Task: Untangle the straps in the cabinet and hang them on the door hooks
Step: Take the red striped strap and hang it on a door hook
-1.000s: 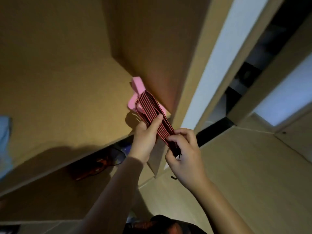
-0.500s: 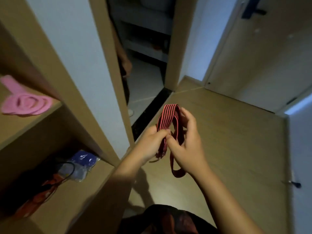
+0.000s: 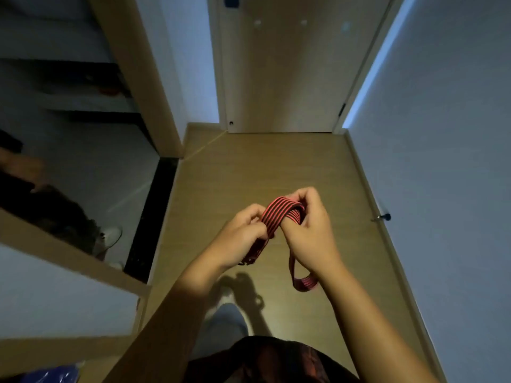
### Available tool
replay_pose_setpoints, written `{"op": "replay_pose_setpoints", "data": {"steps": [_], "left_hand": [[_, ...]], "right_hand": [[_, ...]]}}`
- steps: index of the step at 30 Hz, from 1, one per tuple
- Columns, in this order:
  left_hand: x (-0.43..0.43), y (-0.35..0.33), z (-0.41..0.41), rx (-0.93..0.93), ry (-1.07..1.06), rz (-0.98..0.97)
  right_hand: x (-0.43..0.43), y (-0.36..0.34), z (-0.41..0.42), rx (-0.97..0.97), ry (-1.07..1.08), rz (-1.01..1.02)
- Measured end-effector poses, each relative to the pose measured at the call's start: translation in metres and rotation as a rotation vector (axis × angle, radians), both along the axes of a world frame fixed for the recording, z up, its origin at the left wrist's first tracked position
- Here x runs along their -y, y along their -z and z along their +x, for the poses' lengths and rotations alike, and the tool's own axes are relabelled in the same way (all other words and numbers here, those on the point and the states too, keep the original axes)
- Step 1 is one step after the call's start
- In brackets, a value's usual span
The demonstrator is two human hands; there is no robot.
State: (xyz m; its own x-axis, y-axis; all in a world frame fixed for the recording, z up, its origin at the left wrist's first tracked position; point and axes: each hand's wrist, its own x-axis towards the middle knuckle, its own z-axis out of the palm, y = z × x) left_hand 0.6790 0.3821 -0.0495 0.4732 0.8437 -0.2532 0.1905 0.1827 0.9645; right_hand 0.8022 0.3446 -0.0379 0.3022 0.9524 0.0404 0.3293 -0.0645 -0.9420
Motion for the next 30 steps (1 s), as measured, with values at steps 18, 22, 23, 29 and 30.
{"op": "replay_pose_setpoints", "data": {"steps": [18,22,23,29,30], "left_hand": [[-0.289,-0.016,0.069,-0.183,0.191,0.367],[-0.333,-0.015,0.096,-0.231,0.218,0.542],[-0.345,-0.015,0.104,-0.243,0.215,0.559],[-0.439,-0.032,0.159,-0.231,0.139,0.506],[-0.454,-0.037,0.168,-0.234,0.135,0.515]], "right_hand": [[-0.261,-0.013,0.069,0.347,0.129,-0.103],[-0.312,-0.015,0.089,0.27,0.153,-0.11],[-0.327,-0.016,0.095,0.249,0.142,-0.118],[-0.418,-0.028,0.159,0.317,-0.055,-0.086],[-0.433,-0.033,0.17,0.376,-0.103,-0.048]]}}
